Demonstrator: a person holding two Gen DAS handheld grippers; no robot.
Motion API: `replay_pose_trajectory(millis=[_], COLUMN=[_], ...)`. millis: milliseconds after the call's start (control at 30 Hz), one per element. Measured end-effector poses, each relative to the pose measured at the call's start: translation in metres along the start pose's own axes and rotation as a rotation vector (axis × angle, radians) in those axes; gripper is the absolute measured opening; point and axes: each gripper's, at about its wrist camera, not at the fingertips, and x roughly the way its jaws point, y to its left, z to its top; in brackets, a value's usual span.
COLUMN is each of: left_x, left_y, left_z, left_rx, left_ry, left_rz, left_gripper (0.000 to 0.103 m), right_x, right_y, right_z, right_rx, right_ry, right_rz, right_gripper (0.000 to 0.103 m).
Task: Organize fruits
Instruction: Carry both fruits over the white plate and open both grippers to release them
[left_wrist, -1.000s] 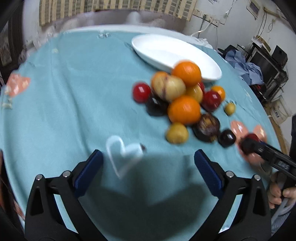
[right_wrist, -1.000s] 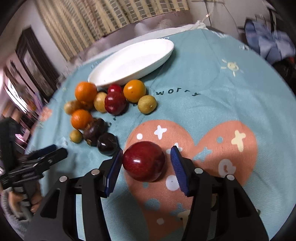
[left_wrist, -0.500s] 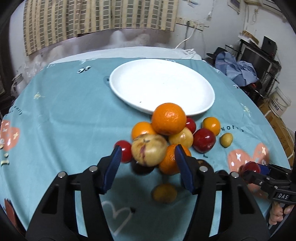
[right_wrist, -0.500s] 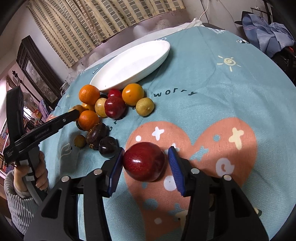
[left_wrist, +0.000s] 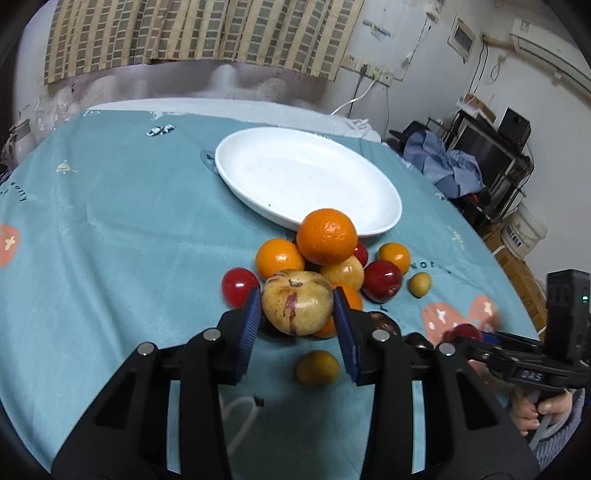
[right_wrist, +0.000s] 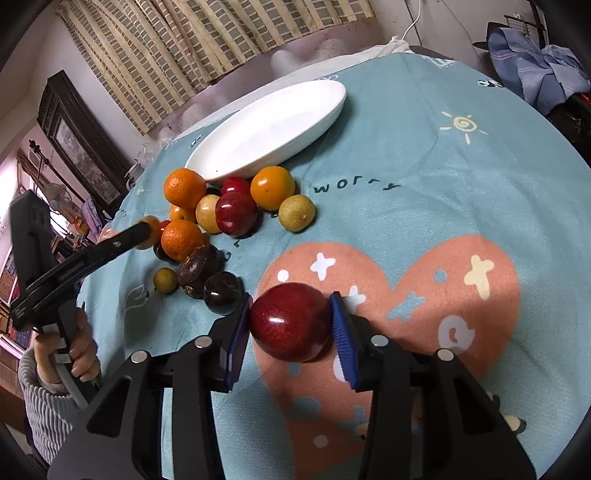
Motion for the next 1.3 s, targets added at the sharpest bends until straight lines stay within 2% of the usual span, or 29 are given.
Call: replay_pose_trajectory(millis=[167,267,333,433,533,600,767,833,867,933,1133,1200,1300], left_x=[-0.014,-0.017,-0.011,0.013,0.046,0.068,0.105,0.110,0.110,0.106,0.059,0.042,0.032], left_y=[-0.001,-0.006,-0.010,-0.012,-0.009,-0.004,0.004,0.008,0.009,0.008,-0.003,-0.015,-0.033], left_z=[0.006,0.030,0.053,0.083,0.099,0.103,0.103,0.102,0.102,0.101,0.087,0.074,0.051], left_rx=[-0.008,-0.001,0.001,-0.014,-0.038,-0.051,-0.057,-0.076,-0.079,-0.067,-0.013,0.035,0.109], left_ry=[-0.035,-0.058,-0.066,-0.056,-0.016,0.024,0.084,0.081,0.080,0.071,-0.001,-0.014,-0.030], left_rz=[-0.021,-0.025,-0.027,-0.032,-0.016,-0.012,-0.012,-0.023,-0.025,-0.026,-0.024,-0.032,0.008], left_gripper=[0.040,0.040,0.040,0.040,0.040,0.040,0.043,0.055,0.061,0.062,0.062,0.064,0.065], right_x=[-0.012,-0.019,-0.017,0.006,0.040,0.064,0.091,0.088,0.085,0.074,0.041,0.028,0.015], right_y=[-0.001,0.007,0.019,0.033,0.037,0.039,0.030,0.028,0.028,0.028,0.029,0.025,0.017], right_z=[0.007,0.032,0.061,0.112,0.139,0.151,0.157,0.158,0.159,0.158,0.147,0.139,0.121], right_rx=[0.016,0.012,-0.002,-0.005,0.012,-0.003,0.006,-0.002,-0.006,-0.012,-0.019,-0.005,0.024], right_ry=[-0.059,-0.071,-0.082,-0.101,-0.081,-0.068,-0.052,-0.070,-0.099,-0.155,-0.178,-0.191,-0.206], right_rz=[0.015,0.035,0.042,0.037,0.035,0.001,-0.012,-0.035,-0.038,-0.042,-0.035,-0.030,-0.025], right_gripper=[0.042,0.042,0.042,0.042,0.042,0.042,0.045,0.076,0.076,0.076,0.076,0.076,0.076])
